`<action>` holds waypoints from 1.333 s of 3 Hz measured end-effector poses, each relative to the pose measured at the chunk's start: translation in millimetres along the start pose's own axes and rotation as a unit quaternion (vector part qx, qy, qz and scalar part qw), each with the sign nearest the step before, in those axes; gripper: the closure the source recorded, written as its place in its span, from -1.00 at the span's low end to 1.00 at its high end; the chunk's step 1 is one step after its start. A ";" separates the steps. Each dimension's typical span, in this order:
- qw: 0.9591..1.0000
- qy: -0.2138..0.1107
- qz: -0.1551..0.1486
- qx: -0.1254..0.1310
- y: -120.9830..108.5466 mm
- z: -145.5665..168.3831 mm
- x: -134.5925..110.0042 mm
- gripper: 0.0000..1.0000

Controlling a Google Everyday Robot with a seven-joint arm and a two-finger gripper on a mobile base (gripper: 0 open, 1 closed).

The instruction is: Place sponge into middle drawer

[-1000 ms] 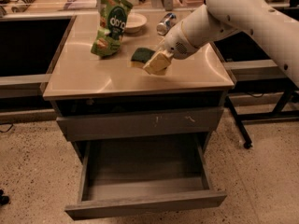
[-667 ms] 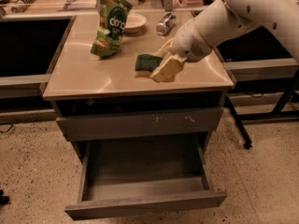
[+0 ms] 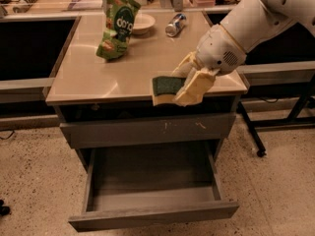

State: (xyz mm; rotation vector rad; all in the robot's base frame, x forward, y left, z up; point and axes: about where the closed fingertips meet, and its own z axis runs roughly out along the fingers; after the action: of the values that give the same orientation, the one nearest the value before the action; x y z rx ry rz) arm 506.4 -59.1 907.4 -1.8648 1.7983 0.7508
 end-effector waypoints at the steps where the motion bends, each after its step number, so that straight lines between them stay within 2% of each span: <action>1: 1.000 0.007 -0.009 -0.002 2.2 13.2 8.3 1.00; 2: 1.000 -0.003 -0.010 0.010 16.4 38.5 30.4 1.00; 3: 0.999 0.006 0.004 0.038 28.1 81.5 76.7 1.00; 4: 0.997 0.059 0.033 0.046 30.4 146.7 131.5 1.00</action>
Offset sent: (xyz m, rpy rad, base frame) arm -0.0564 -0.0129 -0.1479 0.0131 0.0280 -0.0730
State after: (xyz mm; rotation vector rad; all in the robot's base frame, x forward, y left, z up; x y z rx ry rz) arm 465.3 -65.1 712.4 -1.8325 1.9409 0.5803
